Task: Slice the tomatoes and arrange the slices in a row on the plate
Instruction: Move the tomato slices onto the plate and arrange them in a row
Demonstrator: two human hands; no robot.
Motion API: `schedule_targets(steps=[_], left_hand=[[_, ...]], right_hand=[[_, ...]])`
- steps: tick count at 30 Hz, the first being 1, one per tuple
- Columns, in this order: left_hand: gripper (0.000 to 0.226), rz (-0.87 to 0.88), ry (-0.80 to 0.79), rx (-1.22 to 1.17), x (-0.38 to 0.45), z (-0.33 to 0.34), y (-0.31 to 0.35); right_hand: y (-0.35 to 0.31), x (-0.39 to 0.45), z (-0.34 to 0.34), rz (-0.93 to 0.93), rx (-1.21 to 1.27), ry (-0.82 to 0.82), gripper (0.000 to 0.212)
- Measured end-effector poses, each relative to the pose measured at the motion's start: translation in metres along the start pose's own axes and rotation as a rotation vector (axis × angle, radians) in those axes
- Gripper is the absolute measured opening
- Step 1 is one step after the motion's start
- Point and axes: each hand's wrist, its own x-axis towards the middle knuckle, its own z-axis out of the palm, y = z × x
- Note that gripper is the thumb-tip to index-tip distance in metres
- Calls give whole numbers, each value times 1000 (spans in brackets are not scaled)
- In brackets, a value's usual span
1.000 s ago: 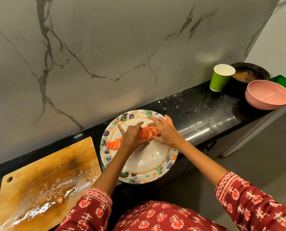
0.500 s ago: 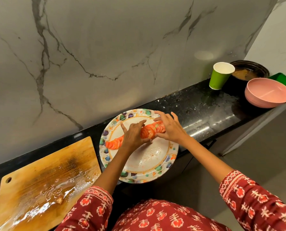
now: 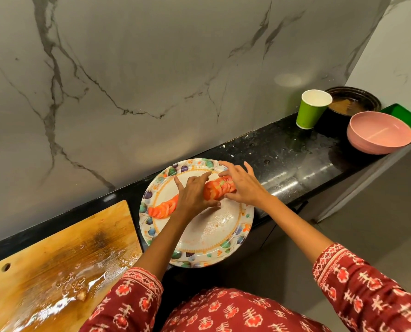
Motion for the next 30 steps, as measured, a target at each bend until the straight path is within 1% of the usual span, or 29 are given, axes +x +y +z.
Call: schedule_targets(steps=[6, 11, 19, 26, 30], left_hand=[[82, 12, 26, 56, 5, 3, 11], [78, -23, 52, -27, 5, 7, 6], [75, -63, 81, -104, 1, 5, 4], [73, -86, 21, -88, 5, 3, 0], [70, -87, 18, -121, 5, 4, -2]], right_hand=[[-1, 5, -5, 8, -7, -54, 91], [0, 6, -4, 23, 23, -52, 92], [0, 8, 0, 0, -22, -47, 89], [3, 10, -1, 20, 20, -42, 89], [3, 11, 0, 17, 42, -51, 86]])
